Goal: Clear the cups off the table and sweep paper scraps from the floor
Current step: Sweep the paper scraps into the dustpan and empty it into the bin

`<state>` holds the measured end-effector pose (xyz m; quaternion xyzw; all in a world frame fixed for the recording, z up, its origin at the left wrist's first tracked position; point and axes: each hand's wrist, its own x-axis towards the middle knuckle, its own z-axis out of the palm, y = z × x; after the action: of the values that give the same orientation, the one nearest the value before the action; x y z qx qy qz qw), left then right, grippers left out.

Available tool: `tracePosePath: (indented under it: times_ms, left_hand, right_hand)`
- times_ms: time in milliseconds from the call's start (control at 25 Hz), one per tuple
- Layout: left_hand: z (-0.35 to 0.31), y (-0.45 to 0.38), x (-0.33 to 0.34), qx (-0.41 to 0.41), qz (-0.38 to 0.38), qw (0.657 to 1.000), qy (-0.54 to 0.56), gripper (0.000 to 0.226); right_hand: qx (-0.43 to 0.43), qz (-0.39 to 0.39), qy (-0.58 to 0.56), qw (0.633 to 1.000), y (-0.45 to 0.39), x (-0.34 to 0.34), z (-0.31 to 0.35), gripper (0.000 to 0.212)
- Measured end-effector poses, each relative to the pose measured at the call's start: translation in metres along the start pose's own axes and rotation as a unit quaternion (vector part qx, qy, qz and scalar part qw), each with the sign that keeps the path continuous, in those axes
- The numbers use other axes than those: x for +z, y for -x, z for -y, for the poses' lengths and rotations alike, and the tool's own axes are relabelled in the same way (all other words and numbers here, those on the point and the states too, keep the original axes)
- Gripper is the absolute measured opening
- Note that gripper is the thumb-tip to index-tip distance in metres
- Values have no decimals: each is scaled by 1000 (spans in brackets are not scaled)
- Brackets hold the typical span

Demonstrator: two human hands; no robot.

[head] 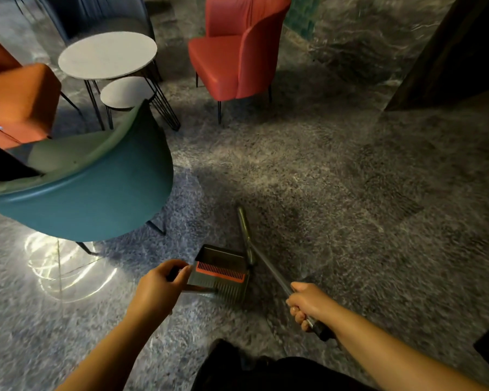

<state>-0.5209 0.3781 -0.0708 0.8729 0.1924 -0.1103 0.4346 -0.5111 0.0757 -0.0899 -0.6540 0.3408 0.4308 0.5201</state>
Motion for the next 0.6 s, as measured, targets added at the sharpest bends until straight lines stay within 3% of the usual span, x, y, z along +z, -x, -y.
tracePosePath:
  times_ms: [200, 440, 600]
  left_hand:
    - [26, -25, -33, -15, -12, 1000, 8, 9]
    - [56, -37, -69, -44, -44, 998, 11, 9]
    - [72, -32, -83, -75, -93, 992, 36, 9]
  right_hand:
    - [5, 2, 21, 1000, -15, 38, 27, 53]
    - [-5, 24, 73, 997, -32, 83, 56, 61]
    - [-4, 69, 140, 988, -41, 106, 91, 28]
